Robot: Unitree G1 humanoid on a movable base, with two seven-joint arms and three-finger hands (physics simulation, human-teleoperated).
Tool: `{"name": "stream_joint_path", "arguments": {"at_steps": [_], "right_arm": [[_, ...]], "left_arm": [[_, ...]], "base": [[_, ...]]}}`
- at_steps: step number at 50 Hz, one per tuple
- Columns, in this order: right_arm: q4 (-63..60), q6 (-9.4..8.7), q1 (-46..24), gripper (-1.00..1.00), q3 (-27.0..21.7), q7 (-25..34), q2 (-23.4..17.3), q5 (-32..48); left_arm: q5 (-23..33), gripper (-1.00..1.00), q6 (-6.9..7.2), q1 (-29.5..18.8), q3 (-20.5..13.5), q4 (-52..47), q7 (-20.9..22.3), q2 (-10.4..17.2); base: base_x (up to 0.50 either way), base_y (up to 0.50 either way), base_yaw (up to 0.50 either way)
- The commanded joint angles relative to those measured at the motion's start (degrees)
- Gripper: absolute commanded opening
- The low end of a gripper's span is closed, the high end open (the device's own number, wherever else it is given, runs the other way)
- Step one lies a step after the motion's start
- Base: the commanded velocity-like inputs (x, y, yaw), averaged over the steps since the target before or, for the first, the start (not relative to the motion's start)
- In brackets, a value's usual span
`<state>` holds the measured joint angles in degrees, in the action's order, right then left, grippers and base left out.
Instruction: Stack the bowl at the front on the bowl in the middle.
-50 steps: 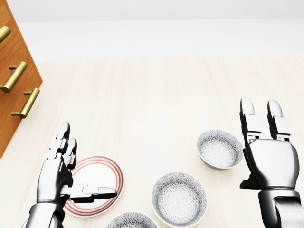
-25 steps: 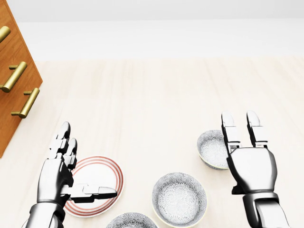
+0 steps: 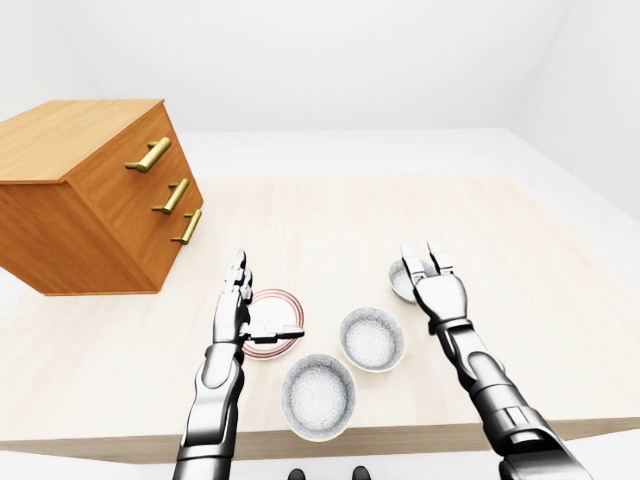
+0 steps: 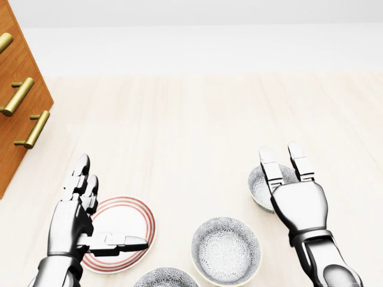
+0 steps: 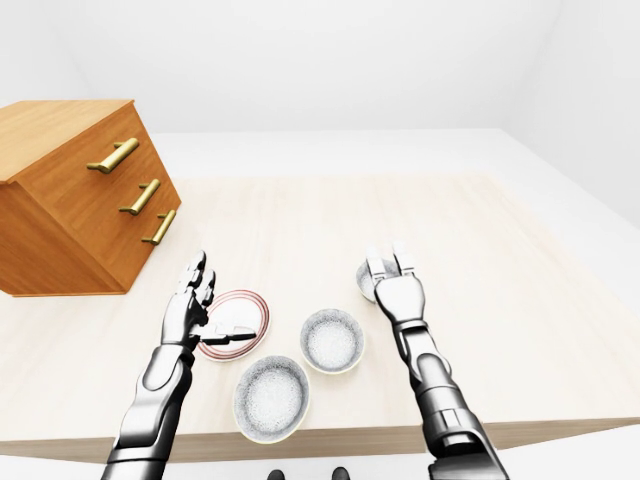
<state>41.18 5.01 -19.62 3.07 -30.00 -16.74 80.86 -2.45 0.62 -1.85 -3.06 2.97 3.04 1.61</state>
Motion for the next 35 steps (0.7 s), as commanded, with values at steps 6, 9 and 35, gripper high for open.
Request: {"name": "stream_joint_path", "arguments": {"at_steps": [6, 9, 35], "right_arm": [[10.1, -0.01, -5.1, 1.0, 1.4, 0.0, -0.6, 1.5], [11.3, -0.01, -5.9, 1.0, 1.3, 0.0, -0.8, 0.7], [14.9, -0.01, -12.8, -1.0, 0.2, 0.0, -1.2, -7.3]], "left_arm": [[0.1, 1.0, -0.3, 0.2, 0.1, 0.3, 0.1, -0.1], [0.1, 1.0, -0.42, 0.2, 0.1, 0.4, 0.1, -0.1], [0.2, 1.0, -0.83, 0.0, 0.4, 1.4, 0.2, -0.2]], "base": [[0.0, 0.0, 0.0], [0.0, 0.0, 0.0], [0.0, 0.0, 0.0]]}}
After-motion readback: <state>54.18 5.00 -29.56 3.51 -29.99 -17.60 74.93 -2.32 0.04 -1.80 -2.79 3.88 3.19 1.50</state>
